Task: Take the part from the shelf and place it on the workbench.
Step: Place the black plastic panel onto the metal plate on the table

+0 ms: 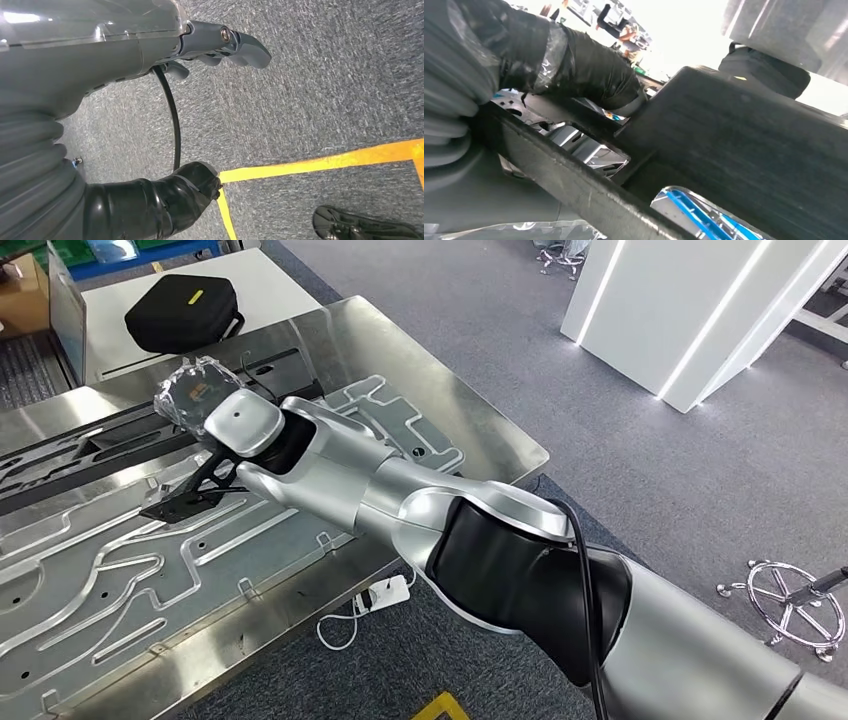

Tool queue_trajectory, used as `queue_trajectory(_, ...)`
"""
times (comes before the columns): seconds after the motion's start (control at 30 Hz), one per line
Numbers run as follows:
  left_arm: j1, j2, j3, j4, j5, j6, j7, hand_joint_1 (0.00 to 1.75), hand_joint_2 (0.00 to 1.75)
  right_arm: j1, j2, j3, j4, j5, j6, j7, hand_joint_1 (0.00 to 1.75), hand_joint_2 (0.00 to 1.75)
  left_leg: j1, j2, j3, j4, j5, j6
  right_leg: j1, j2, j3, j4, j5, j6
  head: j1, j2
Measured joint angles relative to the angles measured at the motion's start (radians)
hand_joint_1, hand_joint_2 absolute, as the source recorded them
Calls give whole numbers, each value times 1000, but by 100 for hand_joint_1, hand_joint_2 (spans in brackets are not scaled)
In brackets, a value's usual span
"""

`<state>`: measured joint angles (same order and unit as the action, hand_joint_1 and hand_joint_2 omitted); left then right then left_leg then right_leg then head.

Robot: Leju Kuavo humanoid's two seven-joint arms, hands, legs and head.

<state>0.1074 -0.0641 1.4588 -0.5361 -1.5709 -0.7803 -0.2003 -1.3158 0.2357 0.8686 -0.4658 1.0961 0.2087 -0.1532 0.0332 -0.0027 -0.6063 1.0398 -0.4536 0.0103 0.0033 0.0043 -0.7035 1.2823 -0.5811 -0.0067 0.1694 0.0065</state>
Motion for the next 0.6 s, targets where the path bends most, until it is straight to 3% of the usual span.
queue_trajectory(0.03,0,-1,1,-3,0,-1,0,0,175,5,-1,0,2,-1,-1,-1,175,175,0,-1,4,0,-4,1,-3,0,-31,42,-3,1,0,0)
queue_trajectory(0.07,0,-2,3,-6,0,-2,0,0,175,11,-3,0,4,-2,-2,-1,175,175,-1,-2,9,0,-9,1,-4,0,-45,47,15,1,0,0)
queue_trajectory(0.1,0,-3,5,-9,0,-3,0,0,175,15,-4,0,5,-3,-3,-2,175,175,-1,-3,16,0,-14,0,-4,0,-39,11,51,-3,0,0)
queue_trajectory(0.17,1,-7,8,-12,0,-6,0,0,175,19,-7,0,7,-4,-6,-2,175,175,-3,-5,31,-2,-24,-4,0,0,9,-122,134,-17,0,0)
queue_trajectory(0.2,1,-10,8,-14,0,-8,0,0,175,19,-7,0,8,-4,-9,-3,175,175,-3,-5,36,-3,-28,-8,4,0,33,-178,159,-25,0,0)
queue_trajectory(0.23,0,-13,9,-17,0,-11,0,0,175,20,-7,0,8,-4,-13,-4,175,175,-3,-4,39,-5,-31,-12,8,-1,49,-212,166,-31,0,0)
queue_trajectory(0.3,-1,-19,9,-26,0,-19,-1,0,175,28,-8,0,10,-5,-21,-8,175,175,-2,-3,43,-13,-33,-23,15,-1,61,-233,156,-38,1,0)
queue_trajectory(0.4,0,-29,9,-49,0,-38,-3,0,175,55,-8,0,11,-7,-33,-16,175,175,-1,0,40,12,-55,-33,4,-3,94,-270,155,-44,0,0)
queue_trajectory(0.43,1,-33,9,-61,0,-45,-4,0,175,64,-7,0,12,-7,-39,-17,175,175,-1,1,20,54,-74,-35,0,-4,106,-280,154,-46,0,0)
queue_trajectory(0.5,4,-41,9,-88,0,-62,-6,0,175,85,-6,0,13,-10,-51,-18,175,175,-1,1,-51,179,-119,-39,3,-4,119,-283,144,-51,0,0)
queue_trajectory(0.53,6,-45,9,-101,0,-69,-7,0,175,98,-5,0,14,-12,-55,-19,175,175,-1,1,-83,227,-127,-41,4,-4,126,-282,138,-51,0,0)
queue_trajectory(0.57,7,-50,9,-112,0,-74,-7,0,175,112,-5,0,15,-14,-57,-20,175,175,0,2,-102,244,-115,-44,4,-4,133,-280,131,-51,0,0)
queue_trajectory(0.6,8,-54,9,-121,0,-76,-7,0,175,124,-5,0,16,-16,-58,-22,175,175,0,2,-102,221,-83,-46,3,-4,141,-276,123,-48,0,0)
